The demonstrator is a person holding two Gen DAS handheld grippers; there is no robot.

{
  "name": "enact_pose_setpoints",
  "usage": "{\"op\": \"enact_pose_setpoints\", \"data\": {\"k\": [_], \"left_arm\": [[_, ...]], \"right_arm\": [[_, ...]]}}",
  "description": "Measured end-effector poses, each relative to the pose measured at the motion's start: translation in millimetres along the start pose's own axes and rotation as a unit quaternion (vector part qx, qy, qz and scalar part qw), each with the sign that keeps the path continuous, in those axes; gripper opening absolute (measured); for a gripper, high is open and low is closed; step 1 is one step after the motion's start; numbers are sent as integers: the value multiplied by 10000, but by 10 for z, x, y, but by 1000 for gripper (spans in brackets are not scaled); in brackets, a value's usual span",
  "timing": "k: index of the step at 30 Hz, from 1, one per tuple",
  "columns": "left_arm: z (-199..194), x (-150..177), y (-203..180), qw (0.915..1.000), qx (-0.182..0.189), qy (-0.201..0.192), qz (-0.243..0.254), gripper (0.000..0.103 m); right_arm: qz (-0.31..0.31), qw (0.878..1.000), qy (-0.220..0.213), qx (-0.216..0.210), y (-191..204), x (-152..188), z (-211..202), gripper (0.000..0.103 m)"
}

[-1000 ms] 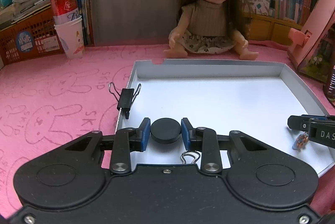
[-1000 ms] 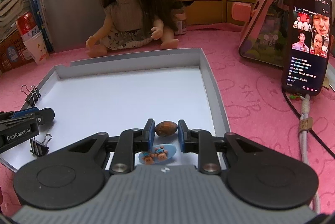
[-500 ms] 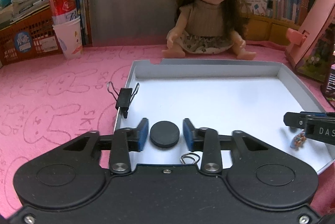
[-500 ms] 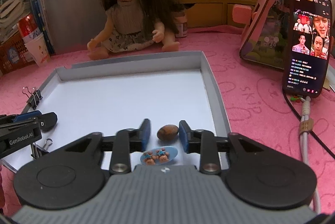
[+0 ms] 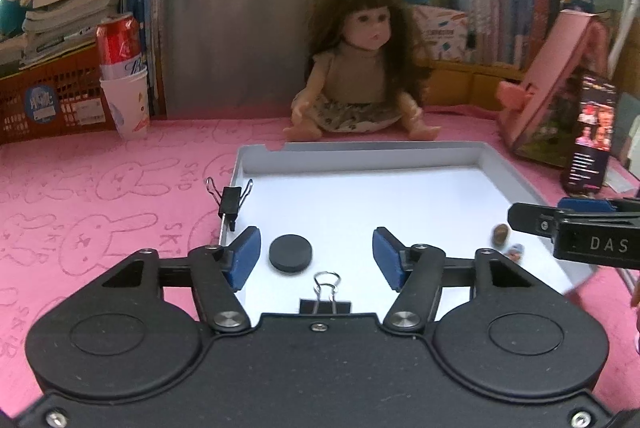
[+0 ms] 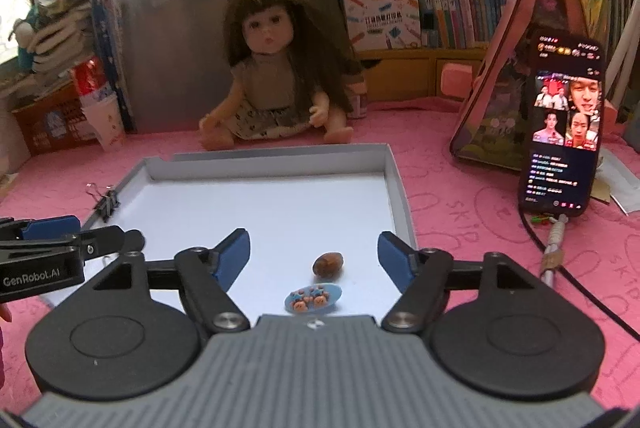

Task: Organize rigid objects
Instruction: 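Withdraw both tools from the tray toward the remaining objects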

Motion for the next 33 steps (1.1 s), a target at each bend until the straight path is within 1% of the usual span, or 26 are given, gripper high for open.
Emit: {"op": "enact_pose_setpoints", "data": {"k": [2,6,9,14,19,22,33], "left_arm": [[-103,25,-43,10000,51,-48,55,64],[-284,100,-146,9997,167,-122,137,72],[-393,172,-204,9994,235,-153,179,76],[-550,323,-269,9994,269,-126,191,77],[-682,473,-290,9993,326,-106,132,77],[-752,569,-308,9993,351,-78,136,77],[-909,838,-342,9994,330,10,117,77]], "right_arm": [[-37,9999,-93,-29,-3,12,-92,85],[-140,9996,-221,-78,4,65,-257,87],[-234,9993,-283,-94,19,129,-360,89],[-325,9987,-366,-132,40,282,-522,91],[-473,9961,-722,-199,75,416,-742,91],[-532,9950,-827,-194,82,488,-827,91],[-526,9955,-784,-53,0,755,-915,91]]}}
Point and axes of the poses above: each gripper's, at about its wrist camera, not at the fingertips, and z roughly the way its jaws point, y to its left, x to its underside, the point moved 7 cm from there along z, roughly the way its jaws point, and after that the axes turned 7 degrees about x, right-handed, at the moved point
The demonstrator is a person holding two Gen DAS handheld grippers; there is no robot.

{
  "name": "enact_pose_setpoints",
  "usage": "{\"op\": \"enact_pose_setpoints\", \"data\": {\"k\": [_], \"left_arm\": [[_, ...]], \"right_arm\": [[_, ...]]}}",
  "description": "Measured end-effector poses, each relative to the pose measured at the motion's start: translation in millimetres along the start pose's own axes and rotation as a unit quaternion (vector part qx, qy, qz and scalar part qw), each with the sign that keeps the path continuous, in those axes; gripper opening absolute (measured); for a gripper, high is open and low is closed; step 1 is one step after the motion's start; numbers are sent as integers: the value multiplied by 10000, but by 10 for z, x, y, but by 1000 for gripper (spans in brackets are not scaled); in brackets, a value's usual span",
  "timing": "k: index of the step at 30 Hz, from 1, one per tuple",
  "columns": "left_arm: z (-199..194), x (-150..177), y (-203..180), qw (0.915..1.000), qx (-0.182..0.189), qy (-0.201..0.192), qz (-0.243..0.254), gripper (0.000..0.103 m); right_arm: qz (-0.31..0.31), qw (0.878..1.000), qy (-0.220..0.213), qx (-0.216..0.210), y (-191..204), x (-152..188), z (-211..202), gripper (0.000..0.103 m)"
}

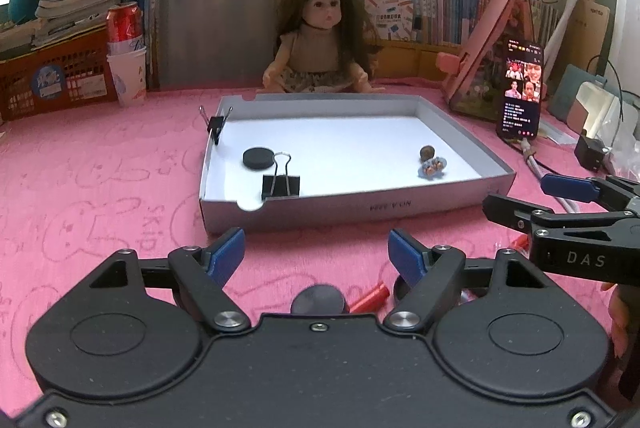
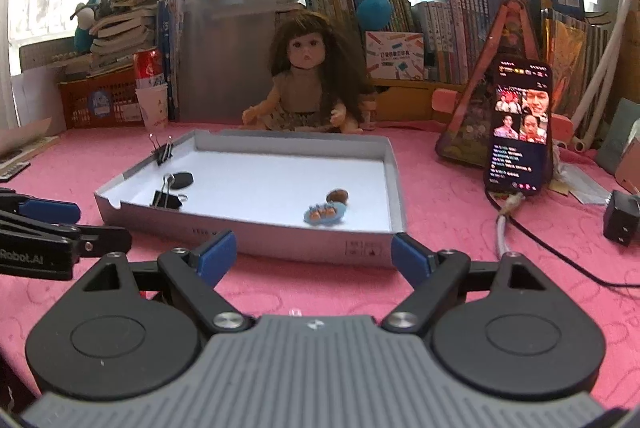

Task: Organize rigid objects
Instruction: 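Withdraw both tools from the tray toward the remaining objects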

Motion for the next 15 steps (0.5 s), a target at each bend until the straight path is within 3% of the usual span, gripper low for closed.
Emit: {"op": "enact_pose_setpoints", "data": {"k": [15], "left_arm": [[-62,194,20,9999,12,115,-51,68]], "right_arm": [[15,9993,280,232,-146,276,-55,91]]}}
Point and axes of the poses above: each gripper's, at about its wrist camera, not at the fingertips, and z roughly the way its jaws point, y to its left, x to its underside, the point moved 7 cm from there along z, roughly the way its jaws point, and after that the axes turned 7 degrees about x, right-handed, at the moved point
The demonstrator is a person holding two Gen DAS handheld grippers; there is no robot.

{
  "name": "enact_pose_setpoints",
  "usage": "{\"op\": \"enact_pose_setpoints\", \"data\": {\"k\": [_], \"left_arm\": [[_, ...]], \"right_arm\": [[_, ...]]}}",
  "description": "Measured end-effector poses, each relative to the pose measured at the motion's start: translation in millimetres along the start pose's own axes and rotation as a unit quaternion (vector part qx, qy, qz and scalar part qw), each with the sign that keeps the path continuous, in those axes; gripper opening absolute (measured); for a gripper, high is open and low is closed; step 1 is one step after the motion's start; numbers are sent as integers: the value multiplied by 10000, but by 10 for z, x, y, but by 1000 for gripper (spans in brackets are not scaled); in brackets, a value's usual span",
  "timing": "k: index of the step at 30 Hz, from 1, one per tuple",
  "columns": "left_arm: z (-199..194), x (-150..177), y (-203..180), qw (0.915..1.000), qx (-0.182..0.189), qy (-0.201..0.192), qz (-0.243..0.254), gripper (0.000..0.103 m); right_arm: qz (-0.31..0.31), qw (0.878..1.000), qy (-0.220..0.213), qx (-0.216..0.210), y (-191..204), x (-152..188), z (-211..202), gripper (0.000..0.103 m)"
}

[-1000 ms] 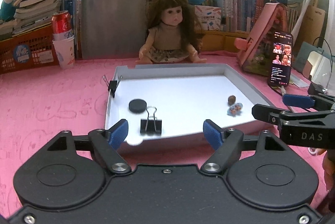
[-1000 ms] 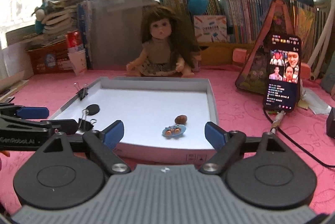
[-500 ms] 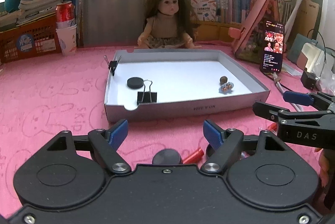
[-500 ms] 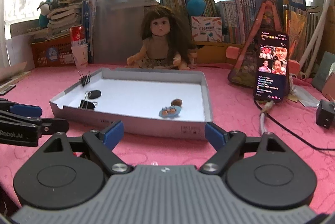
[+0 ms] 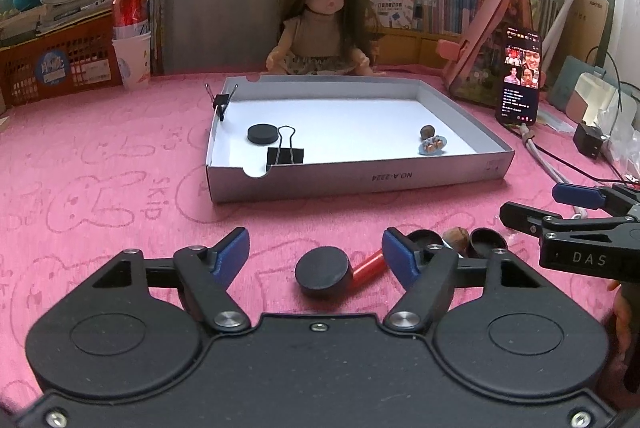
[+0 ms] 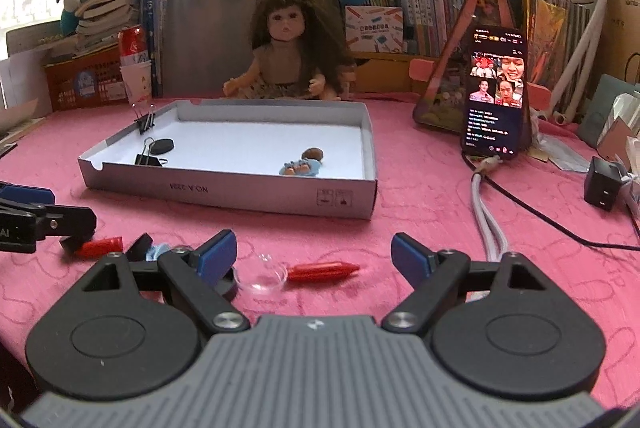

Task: Organize rigid objects
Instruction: 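Withdraw both tools from the tray toward the remaining objects, then grasp a black round puck with the left tool while the right tool grasps the clear plastic dome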

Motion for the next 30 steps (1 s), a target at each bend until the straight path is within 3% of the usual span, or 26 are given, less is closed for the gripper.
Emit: {"op": "enact_pose_setpoints", "data": {"k": [10,17,21,26,30], "left_arm": [[-10,73,-33,10000,54,40,20,52],[-66,122,-48,9999,10,46,103,35],[-71,137,-50,9999,11,63,99,35],[-21,156,-45,9999,-41,82,86,35],[-7,159,-72,9998,-100,36,178,35]], "right_arm": [[-110,9999,37,92,-12,64,20,90],[-121,9999,16,21,-13,108,-77,90],[-111,9999,38,-103,1,132,-135,85],[-401,9991,127,-50,91,164,-115,71],[-531,9985,135,-29,163,170,-96,67]]}}
Point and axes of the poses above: each gripper's, at about its wrist camera, not at the fingertips, and z roughly the way its jaws point, y to its left, x to its underside, the point moved 7 cm from there along z, roughly the way its jaws point, and after that the axes turned 7 degrees about x, right-handed, at the moved point
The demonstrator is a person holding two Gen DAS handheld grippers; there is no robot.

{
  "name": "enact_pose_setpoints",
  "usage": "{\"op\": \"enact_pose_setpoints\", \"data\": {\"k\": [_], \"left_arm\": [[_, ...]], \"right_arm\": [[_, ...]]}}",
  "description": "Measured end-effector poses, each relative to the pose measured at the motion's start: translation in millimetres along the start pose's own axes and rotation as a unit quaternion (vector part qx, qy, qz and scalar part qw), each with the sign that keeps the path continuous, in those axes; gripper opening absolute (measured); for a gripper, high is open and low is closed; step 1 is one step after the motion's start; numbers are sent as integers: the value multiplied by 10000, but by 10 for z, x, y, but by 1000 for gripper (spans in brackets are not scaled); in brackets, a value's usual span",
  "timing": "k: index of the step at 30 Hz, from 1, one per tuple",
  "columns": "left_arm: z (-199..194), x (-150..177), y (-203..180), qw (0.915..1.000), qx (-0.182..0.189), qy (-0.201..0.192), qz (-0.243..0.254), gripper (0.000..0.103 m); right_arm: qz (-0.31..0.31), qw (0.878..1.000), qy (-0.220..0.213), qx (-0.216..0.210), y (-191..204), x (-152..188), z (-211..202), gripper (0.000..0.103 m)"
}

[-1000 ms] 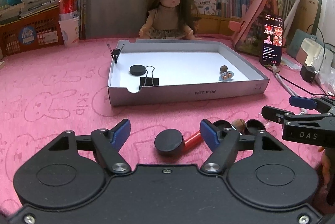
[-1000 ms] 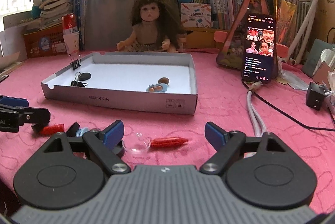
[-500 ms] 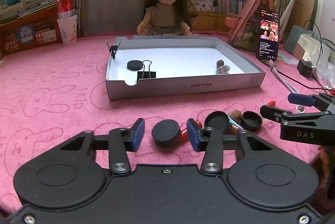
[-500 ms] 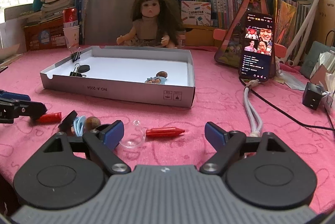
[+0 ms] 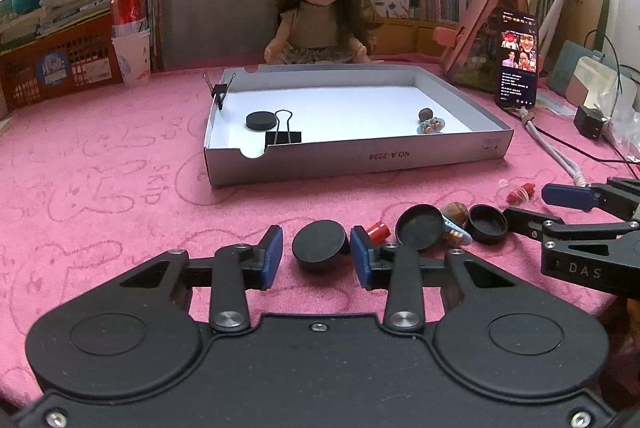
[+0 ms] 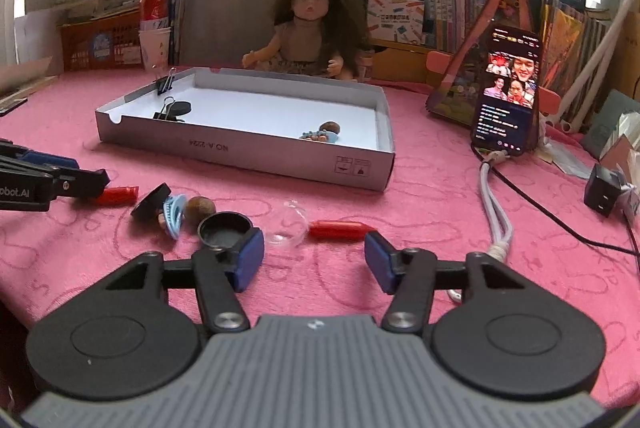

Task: Organize rigid objects
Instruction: 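Grasp a black round puck with the left tool while the right tool grasps the clear plastic dome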

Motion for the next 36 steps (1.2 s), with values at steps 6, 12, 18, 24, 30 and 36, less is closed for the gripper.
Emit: {"op": "enact_pose_setpoints", "data": {"k": [6,12,18,24,30,36], "left_arm": [[6,11,-33,9999,-75,-45,129,37],[48,1,-60,9995,-214,-134,196,38],[-6,27,-52,9993,-228,-131,270,38],[-14,56,172,9987,-509,-50,11,38],[12,53,238,9984,-555,-39,-34,39],[93,47,199,9982,-595,-20,-19,40]], "right_arm": [[-107,9999,-56,-45,78,-34,31,66],[-69,9999,-94,-89,125,-52,78,66],[-88,9996,-166,-188,170,-72,81,66],[-11,9988,-191,-459,237,-102,90,65],[-101,9983,-238,-531,304,-119,93,65],[-64,9994,-223,-261,201,-92,110,65]]}}
Point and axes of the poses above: each gripper's, at about its wrist camera, not at the fingertips, and z roughly the way its jaws point, y to its left, x to its underside, the point moved 7 cm from there along z, roughly the way its jaws point, and after that the axes turned 7 degrees about x, right-handed, at the moved point
